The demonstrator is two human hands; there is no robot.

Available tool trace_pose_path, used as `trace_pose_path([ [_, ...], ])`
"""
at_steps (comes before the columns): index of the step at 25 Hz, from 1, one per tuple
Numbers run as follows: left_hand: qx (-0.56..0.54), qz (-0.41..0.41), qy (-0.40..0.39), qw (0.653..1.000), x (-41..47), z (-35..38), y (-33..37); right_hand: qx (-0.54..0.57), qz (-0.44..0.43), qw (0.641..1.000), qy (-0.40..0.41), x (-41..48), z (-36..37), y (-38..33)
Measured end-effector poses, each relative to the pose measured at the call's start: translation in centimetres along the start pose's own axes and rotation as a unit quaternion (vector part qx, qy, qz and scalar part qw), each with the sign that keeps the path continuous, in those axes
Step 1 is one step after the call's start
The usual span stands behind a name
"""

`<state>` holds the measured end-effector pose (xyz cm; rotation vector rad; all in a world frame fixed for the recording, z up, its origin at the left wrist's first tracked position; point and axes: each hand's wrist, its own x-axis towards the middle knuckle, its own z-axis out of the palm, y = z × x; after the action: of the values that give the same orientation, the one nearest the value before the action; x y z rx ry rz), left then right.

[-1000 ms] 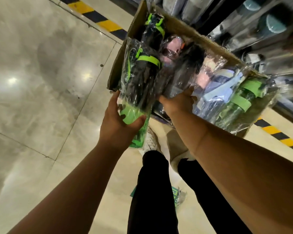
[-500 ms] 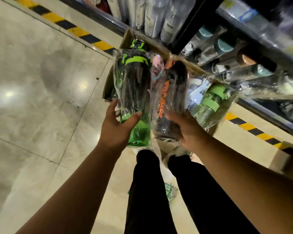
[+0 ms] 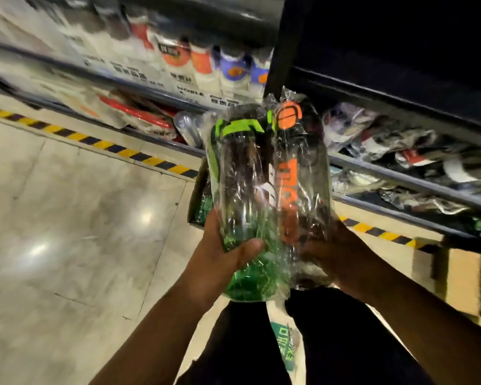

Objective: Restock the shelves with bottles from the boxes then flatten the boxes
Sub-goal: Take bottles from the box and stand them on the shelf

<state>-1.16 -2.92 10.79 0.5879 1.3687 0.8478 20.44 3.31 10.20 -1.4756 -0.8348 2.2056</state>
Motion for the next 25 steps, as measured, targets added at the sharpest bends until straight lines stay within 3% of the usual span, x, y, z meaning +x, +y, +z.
trace_pose_path([
  [3, 0.031, 0.062, -0.041, 0.997, -3.0, 2.9, 5.1, 0.02, -0.088, 0.996, 0.002, -6.6, 0.8, -3.8],
  [8, 0.11, 0.141, -0.057, 0.982, -7.4, 10.1, 10.0, 0.044, -0.191, 0.977, 0.08, -16.7, -1.1, -6.5],
  [12, 0.113, 0.165, -0.07, 0.977, -10.9, 18.9, 10.5, 0.039, -0.26, 0.957, 0.12, -25.2, -6.9, -6.4],
  [17, 0.088, 0.196, -0.16, 0.963, -17.1, 33.4, 9.9, 0.036, -0.351, 0.916, 0.192, -37.9, -16.4, -4.5],
  [21, 0.115, 0.262, -0.238, 0.928, -21.6, 43.5, 12.2, 0.024, -0.425, 0.877, 0.226, -46.2, -22.5, -5.0],
  [25, 0.138, 0.337, -0.244, 0.899, -23.6, 51.8, 16.4, 0.012, -0.499, 0.834, 0.237, -53.0, -27.8, -8.8],
])
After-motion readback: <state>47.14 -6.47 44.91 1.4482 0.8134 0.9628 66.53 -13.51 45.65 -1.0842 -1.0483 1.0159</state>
